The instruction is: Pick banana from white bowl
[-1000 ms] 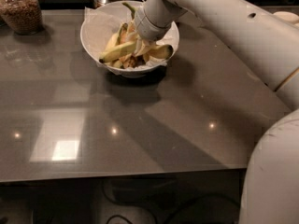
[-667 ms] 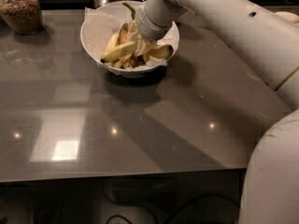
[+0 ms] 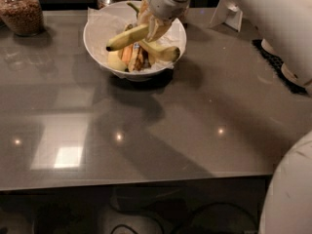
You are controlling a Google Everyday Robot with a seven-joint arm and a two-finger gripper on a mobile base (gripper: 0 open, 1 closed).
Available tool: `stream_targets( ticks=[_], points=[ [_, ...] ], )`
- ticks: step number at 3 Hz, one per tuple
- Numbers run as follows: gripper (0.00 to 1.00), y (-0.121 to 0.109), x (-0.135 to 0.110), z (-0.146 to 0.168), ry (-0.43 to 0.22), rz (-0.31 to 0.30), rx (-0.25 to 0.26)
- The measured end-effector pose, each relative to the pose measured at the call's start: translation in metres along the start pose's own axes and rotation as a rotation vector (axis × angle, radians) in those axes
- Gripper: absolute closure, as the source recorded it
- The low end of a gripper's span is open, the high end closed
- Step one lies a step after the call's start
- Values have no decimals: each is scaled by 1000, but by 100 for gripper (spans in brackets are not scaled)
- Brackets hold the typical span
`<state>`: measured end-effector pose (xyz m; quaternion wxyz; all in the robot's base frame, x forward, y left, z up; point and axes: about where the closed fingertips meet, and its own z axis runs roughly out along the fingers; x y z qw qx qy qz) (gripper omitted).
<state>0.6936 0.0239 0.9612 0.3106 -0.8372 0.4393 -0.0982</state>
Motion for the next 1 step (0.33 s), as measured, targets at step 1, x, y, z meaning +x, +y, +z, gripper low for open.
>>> stream_targets(
  ticks=[1],
  points=[
    [100,2,-6,-48,-50,28,67]
  ],
)
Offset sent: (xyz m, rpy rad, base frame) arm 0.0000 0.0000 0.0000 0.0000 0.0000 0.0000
